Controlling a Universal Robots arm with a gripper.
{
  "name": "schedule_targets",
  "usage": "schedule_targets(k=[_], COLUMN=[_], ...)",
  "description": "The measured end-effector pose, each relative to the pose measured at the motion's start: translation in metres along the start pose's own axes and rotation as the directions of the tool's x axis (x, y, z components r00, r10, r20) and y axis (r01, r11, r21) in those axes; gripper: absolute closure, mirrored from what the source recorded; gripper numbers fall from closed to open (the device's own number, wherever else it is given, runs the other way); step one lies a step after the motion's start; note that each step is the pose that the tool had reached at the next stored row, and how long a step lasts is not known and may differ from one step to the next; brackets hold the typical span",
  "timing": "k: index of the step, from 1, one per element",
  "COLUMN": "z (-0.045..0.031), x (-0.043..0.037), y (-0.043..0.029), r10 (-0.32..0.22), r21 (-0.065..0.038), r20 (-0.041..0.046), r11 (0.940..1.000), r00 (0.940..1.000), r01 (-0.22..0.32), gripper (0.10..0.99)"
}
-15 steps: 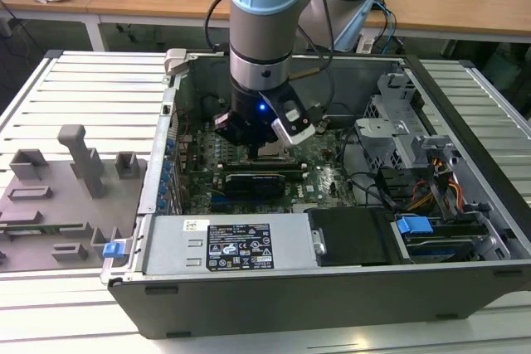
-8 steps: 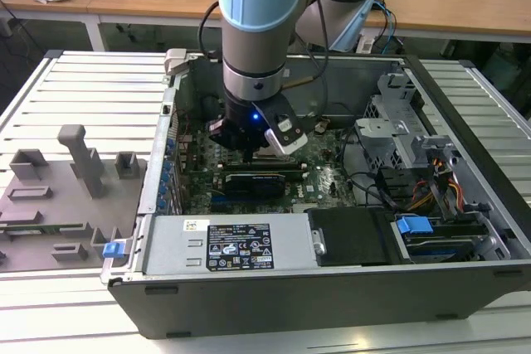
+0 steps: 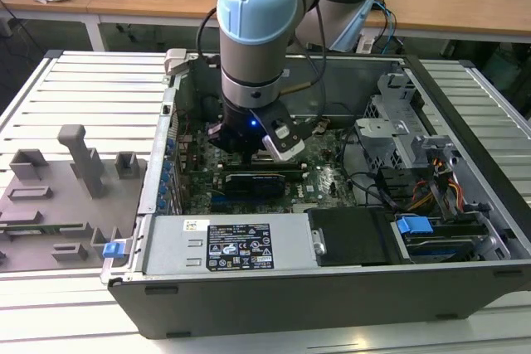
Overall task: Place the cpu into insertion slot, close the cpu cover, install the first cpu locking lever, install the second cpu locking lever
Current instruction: 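Install the second cpu locking lever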
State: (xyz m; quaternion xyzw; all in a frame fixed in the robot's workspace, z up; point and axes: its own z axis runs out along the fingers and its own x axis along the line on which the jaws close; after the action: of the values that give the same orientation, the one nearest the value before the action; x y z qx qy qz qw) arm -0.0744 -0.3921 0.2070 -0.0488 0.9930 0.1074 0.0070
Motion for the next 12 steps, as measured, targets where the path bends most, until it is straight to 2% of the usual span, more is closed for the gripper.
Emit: schedule_targets(k=[3,9,10,11,12], z=[0.002,0.0052,0.0056,0.0076,0.0083], x=[0.0017,0.0027,0.0027,0.0026,0.0027], y=[-0.0005,-0.0013,-0.0014,-0.0015,-0.0008], r10=[0.0,0.0,0.0,0.0,0.0], r21=[-0.007,-0.013,-0.016,-0.03,-0.035], r20=[0.0013,0.0021,0.0024,0.0041,0.0044], r11=[1.0,0.9999,0.9999,0.9996,0.9994], r00=[1.0,1.0,1.0,1.0,1.0], r01=[0.0,0.0,0.0,0.0,0.0], gripper=[0.98,0.98,0.98,0.98,0.98])
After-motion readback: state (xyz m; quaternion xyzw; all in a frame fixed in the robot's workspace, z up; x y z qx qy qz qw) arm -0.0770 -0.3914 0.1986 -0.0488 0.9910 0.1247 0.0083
